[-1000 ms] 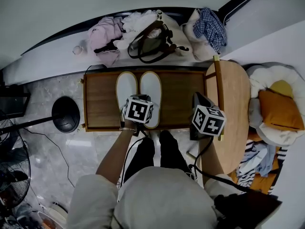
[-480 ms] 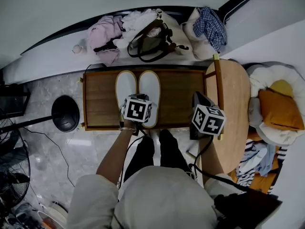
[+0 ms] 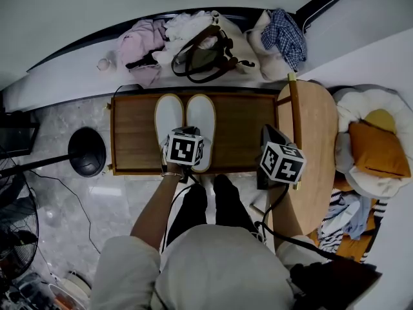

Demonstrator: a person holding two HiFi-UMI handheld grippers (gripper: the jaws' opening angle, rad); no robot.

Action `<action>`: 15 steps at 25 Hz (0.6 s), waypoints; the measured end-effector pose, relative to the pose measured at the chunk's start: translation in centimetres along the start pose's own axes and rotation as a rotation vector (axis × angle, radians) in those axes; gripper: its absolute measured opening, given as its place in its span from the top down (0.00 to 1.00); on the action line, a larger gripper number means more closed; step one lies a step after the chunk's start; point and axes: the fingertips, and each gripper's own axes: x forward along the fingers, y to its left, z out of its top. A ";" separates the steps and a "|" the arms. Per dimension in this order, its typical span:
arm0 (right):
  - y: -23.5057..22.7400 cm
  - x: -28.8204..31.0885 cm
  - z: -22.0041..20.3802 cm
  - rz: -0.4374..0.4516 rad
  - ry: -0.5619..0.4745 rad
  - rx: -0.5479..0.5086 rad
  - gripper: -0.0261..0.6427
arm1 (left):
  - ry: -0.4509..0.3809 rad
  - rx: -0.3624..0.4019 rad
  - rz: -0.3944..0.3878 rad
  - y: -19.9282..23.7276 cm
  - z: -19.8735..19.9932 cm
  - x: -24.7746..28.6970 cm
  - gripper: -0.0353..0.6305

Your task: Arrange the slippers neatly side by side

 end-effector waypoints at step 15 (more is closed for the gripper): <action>0.0 0.4 0.7 0.020 0.004 -0.039 0.91 | -0.053 -0.071 -0.020 -0.1 0.6 -0.2 0.82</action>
